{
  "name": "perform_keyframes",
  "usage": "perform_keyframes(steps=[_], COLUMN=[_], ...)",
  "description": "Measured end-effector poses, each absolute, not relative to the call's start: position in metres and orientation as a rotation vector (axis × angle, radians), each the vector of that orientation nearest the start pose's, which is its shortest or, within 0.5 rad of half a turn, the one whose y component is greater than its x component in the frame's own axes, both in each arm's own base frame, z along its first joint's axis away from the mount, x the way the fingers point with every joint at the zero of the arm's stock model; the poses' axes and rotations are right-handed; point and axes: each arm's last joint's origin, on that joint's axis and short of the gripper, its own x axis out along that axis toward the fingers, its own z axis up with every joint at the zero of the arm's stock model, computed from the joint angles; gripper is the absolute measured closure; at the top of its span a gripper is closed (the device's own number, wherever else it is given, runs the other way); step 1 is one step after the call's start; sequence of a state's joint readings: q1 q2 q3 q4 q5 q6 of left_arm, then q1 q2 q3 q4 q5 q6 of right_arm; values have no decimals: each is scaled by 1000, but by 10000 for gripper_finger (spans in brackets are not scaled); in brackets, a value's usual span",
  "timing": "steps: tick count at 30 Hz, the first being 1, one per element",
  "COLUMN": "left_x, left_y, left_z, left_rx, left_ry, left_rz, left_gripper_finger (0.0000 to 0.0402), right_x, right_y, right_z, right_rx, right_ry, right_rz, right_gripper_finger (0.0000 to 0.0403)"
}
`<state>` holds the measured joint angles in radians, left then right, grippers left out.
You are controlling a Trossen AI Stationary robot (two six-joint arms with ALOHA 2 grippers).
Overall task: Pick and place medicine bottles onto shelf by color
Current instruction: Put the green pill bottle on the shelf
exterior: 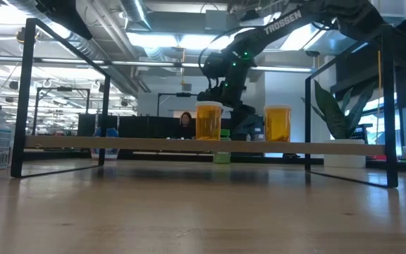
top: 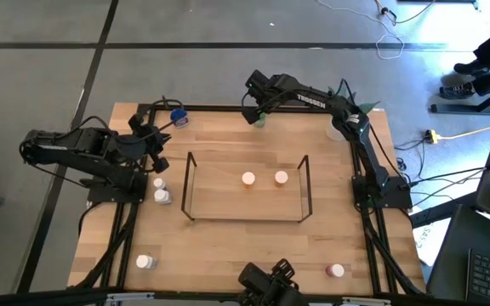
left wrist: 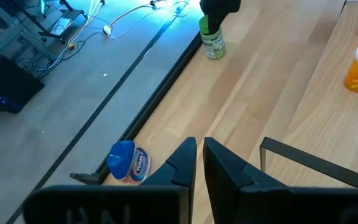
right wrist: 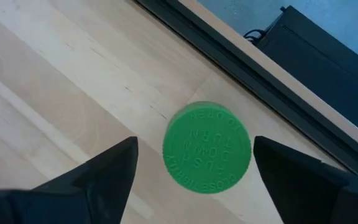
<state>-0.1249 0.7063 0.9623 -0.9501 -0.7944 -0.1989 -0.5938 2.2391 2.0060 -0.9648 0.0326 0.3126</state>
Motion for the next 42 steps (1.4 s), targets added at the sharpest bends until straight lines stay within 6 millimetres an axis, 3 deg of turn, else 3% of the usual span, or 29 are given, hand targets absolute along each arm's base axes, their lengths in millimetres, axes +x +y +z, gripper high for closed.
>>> perform_keyframes(steps=[21,32,42], left_x=[110,110,110], left_y=[7,7,7], left_z=[339,339,339], left_rx=[128,128,128], left_ry=[564,564,564], left_rz=[699,699,700], left_gripper_finger=[376,376,376], right_x=[389,389,389], right_y=[-264,-264,-264], right_z=[223,223,223], right_rx=[632,604,604], right_ry=[1081,1090,1090], right_rz=[-740,-722,-722], right_gripper_finger=[195,158,153])
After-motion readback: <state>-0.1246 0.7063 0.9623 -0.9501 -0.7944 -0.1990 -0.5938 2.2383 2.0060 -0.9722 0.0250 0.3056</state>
